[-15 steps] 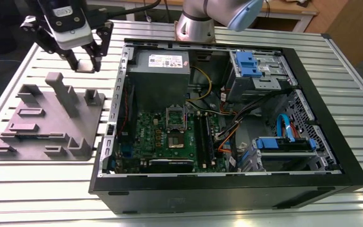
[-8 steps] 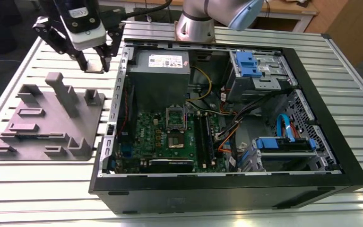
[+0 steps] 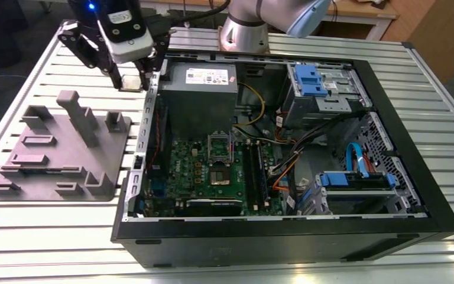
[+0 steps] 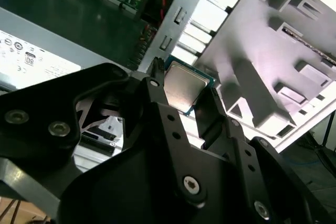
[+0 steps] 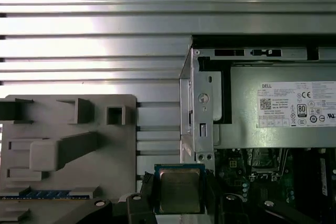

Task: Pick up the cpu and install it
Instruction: 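Pick up the cpu and move it towards the insertion slot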

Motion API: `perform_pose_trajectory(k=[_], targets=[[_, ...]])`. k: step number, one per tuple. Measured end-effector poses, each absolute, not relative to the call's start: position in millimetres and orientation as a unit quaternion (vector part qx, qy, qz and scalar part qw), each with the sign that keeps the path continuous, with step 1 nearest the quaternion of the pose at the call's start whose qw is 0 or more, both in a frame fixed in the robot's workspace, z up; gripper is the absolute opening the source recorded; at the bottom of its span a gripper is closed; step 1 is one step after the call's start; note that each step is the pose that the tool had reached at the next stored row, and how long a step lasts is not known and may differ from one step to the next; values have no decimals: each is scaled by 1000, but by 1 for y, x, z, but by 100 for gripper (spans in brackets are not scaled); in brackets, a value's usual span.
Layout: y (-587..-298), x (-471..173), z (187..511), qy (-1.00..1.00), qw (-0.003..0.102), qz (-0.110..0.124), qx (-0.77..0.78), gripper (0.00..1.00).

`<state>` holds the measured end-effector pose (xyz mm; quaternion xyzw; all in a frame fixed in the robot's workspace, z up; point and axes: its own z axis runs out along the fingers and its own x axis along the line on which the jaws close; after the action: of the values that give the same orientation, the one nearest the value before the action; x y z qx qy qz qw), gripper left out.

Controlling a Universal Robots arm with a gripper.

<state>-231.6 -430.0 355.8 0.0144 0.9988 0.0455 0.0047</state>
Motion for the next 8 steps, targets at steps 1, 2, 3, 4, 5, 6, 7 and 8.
perform_pose_trajectory(k=[1, 2, 3, 4, 5, 6, 7, 8], targets=[[-430, -219, 356, 999, 4, 46, 14, 47], [-430, -218, 356, 999, 4, 46, 14, 47], [-430, -218, 356, 999, 4, 46, 14, 47], [-430, -218, 356, 999, 4, 46, 15, 47], [-430, -218, 356, 999, 4, 46, 14, 47], [-430, -217, 356, 999, 4, 46, 14, 47], [-430, -217, 356, 999, 4, 46, 14, 47], [-430, -216, 356, 999, 4, 46, 14, 47]])
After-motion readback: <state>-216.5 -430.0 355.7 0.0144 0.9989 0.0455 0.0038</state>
